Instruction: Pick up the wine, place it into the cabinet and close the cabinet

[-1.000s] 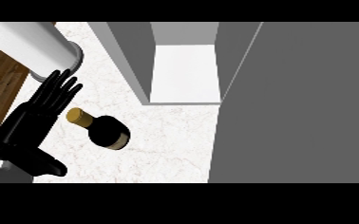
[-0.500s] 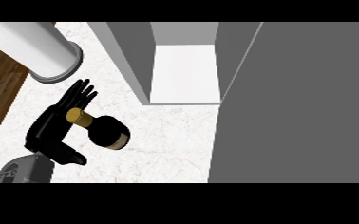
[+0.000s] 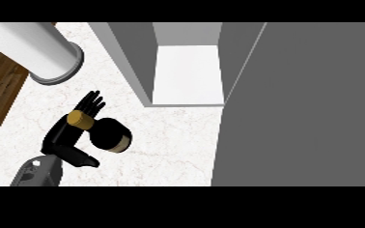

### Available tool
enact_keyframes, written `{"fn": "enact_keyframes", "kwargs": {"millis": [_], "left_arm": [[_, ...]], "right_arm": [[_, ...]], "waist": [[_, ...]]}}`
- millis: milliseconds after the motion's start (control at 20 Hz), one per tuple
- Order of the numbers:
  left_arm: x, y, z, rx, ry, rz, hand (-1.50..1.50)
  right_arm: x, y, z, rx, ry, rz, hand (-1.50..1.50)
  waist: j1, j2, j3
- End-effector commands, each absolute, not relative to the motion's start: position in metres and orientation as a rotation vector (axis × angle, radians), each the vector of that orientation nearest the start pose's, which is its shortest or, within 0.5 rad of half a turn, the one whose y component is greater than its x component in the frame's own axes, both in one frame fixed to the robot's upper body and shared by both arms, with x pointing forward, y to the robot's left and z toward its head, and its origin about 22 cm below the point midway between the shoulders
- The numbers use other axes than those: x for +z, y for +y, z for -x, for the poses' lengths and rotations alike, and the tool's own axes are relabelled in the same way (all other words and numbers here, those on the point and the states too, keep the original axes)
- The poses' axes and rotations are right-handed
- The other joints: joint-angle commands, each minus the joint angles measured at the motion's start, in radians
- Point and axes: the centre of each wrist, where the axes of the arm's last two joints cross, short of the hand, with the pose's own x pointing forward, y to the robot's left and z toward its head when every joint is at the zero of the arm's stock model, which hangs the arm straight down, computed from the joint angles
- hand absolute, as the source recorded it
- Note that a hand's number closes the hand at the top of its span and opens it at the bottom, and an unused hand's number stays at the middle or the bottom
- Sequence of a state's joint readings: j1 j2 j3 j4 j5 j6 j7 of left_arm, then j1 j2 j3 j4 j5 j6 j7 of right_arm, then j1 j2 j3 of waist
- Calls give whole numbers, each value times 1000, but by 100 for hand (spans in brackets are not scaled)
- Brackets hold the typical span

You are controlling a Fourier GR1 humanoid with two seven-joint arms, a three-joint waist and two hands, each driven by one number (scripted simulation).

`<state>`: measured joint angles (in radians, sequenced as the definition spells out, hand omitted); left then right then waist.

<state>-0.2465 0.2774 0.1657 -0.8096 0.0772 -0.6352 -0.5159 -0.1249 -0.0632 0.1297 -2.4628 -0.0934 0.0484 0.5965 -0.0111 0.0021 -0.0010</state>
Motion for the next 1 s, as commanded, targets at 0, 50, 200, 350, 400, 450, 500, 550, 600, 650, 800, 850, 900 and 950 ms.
{"fn": "enact_keyframes", "kwargs": {"millis": [0, 50, 200, 350, 400, 450, 500, 550, 600, 650, 800, 850, 900, 950], "left_arm": [[-101, 346, -266, -192, -1557, 469, -150], [-117, 340, -257, -203, -1525, 490, -150], [-112, 353, -265, -169, -1517, 510, -150], [-133, 320, -253, -172, -1508, 534, -150], [-128, 332, -259, -140, -1500, 541, -150], [-139, 335, -241, -97, -1511, 556, -150], [-131, 321, -267, -107, -1482, 549, -150], [-131, 338, -255, -113, -1505, 578, -150], [-140, 331, -243, -95, -1480, 605, -150], [-140, 313, -254, -104, -1476, 609, -150], [-134, 344, -249, -68, -1513, 624, -150], [-127, 337, -263, -94, -1509, 633, -150], [-141, 320, -252, -102, -1493, 640, -150], [-134, 309, -270, -107, -1494, 638, -150]], "right_arm": [[206, -202, -139, 239, -1990, -275, -150], [210, -211, -149, 242, -1991, -277, -150], [211, -205, -143, 225, -1998, -287, -150], [215, -206, -138, 255, -1983, -269, -150], [205, -207, -145, 243, -1964, -288, -150], [211, -210, -147, 246, -1984, -276, -150], [213, -206, -144, 247, -1985, -300, -150], [210, -202, -126, 243, -1992, -309, -150], [212, -194, -139, 274, -1972, -280, -150], [212, -205, -131, 277, -1977, -288, -150], [211, -205, -136, 275, -1991, -280, -150], [211, -201, -135, 253, -1992, -282, -150], [211, -196, -148, 288, -1983, -271, -150], [210, -193, -151, 242, -1983, -286, -150]], "waist": [[1, -1, 0], [-6, 3, -1], [-9, 3, -1], [-5, 0, -1], [-6, 2, 0], [-7, 3, -1], [-20, 6, -2], [-18, 1, -2], [-5, 1, -2], [-12, 1, -1], [-13, 3, -2], [-11, 1, -1], [-6, 3, -2], [-11, 4, -2]]}}
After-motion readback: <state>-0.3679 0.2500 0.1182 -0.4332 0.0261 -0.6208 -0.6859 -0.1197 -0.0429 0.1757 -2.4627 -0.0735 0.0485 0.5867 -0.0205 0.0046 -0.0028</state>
